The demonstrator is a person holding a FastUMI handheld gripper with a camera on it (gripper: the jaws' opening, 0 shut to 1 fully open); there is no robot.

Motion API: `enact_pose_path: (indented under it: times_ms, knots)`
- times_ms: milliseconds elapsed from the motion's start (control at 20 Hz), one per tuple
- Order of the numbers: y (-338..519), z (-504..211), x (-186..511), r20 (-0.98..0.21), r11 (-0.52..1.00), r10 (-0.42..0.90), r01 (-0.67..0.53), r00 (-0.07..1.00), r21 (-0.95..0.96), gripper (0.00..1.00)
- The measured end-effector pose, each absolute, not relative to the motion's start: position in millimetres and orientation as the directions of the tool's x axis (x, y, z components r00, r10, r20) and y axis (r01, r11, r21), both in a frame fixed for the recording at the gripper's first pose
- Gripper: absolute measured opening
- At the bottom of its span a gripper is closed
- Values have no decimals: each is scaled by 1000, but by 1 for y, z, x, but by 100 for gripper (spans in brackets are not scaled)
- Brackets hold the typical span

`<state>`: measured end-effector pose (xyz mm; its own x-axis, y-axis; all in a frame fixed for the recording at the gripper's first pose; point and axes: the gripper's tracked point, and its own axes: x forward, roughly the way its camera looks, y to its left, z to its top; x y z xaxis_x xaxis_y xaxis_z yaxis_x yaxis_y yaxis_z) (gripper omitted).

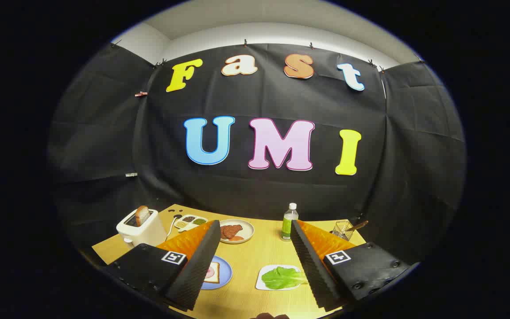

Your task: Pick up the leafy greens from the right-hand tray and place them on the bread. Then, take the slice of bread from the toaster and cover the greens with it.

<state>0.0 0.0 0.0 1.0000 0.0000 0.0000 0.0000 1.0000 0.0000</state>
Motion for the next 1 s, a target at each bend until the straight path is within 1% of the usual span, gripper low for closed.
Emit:
enact_pose_path:
  times_ms: [600, 1000]
  knots:
    - [-36, -37, 30, -97, 998, -20, 25, 995, 55, 98]
    - [-46, -65, 56, -151, 999, 32, -30, 988, 15, 98]
